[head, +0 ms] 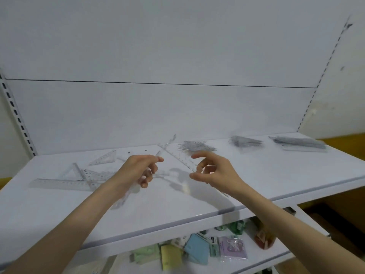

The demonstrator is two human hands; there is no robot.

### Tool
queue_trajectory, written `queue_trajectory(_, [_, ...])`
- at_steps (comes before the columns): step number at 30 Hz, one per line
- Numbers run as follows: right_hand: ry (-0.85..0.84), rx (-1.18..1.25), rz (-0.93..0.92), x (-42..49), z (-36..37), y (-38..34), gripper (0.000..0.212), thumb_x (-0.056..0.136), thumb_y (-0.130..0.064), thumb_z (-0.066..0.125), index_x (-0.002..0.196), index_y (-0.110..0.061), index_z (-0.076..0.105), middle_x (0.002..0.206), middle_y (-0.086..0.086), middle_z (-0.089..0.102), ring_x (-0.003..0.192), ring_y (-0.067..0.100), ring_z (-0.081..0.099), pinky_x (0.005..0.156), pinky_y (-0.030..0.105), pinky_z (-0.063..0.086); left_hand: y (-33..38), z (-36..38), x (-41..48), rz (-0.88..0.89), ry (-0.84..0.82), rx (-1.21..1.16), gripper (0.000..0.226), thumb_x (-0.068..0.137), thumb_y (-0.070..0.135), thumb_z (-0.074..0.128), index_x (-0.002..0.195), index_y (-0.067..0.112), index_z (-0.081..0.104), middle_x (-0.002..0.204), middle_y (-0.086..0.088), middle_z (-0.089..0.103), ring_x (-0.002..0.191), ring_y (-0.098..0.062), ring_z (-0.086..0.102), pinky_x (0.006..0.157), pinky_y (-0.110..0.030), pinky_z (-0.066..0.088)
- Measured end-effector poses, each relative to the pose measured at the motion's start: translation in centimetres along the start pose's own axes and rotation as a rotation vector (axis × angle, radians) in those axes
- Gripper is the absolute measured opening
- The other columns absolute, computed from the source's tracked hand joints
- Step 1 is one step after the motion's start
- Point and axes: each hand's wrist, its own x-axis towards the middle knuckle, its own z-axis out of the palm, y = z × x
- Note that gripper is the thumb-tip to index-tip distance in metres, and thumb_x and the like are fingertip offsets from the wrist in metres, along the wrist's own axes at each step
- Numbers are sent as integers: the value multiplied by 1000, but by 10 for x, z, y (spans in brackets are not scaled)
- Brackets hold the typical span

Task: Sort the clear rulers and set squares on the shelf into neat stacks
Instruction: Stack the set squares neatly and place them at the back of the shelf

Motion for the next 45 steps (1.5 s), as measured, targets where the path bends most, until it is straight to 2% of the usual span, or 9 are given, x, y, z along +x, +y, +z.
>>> queue_trajectory(4, [81,-100,-14,-15,-43,16,28,75,-17,81,100,-23,68,69,-9,65,62,7,54,65,20,48,3,50,12,3,-124,11,26,98,23,49,103,9,70,73,-9,66,53,-19,52,44,-26,39])
queue_trajectory(13, [249,-190,49,-31,-180,87,27,77,-22,80,100,-25,67,80,-8,70,70,10,62,60,16,45,21,192,54,71,-251,84,19,99,19,44,101,4,55,82,-15,73,57,-23,58,50,-29,39])
queue_trajectory(21, [298,-407,149,-32,-364,179,31,77,-25,79,106,-20,69,94,-9,70,80,-1,62,70,7,46,39,359,119,-18,-211,8,13,95,10,46,87,5,54,70,-16,66,50,-25,54,43,-25,39])
queue_trajectory(26, [355,-537,246,-1,-443,230,37,77,-21,79,112,-14,69,95,-5,66,85,8,59,67,6,39,38,426,153,-116,-111,-43,14,91,3,46,78,2,52,65,-13,52,50,-24,52,42,-27,43])
queue_trajectory(29, [338,-556,240,28,-464,250,36,79,-18,77,112,-17,65,99,-3,65,94,12,61,71,18,41,39,449,171,-148,-68,-65,11,90,1,47,80,0,52,67,-14,47,52,-24,51,43,-30,48])
queue_trajectory(34, [223,-712,175,64,-473,268,16,86,-17,65,103,-19,67,98,-8,64,95,10,56,60,15,31,45,465,192,-187,-54,-84,8,91,1,51,84,-2,54,74,-17,49,51,-26,54,48,-37,54])
queue_trajectory(39, [112,-808,109,75,-470,291,16,82,-23,63,97,-22,70,104,-1,68,102,22,58,85,36,47,47,470,201,-171,-39,-7,7,91,4,54,92,0,59,72,-13,58,54,-22,58,48,-29,54])
queue_trajectory(43, [104,-898,-5,66,-465,294,28,88,-36,58,105,-19,71,127,2,60,120,25,50,101,36,36,46,476,206,-165,-34,-39,7,90,2,56,96,-1,59,73,-15,63,57,-23,61,46,-27,53])
queue_trajectory(45, [164,-721,8,56,-455,276,36,90,-42,59,117,-18,66,136,2,54,126,21,46,105,34,32,47,482,208,-154,-33,-70,4,90,0,57,94,-1,57,73,-17,64,55,-24,62,48,-29,54])
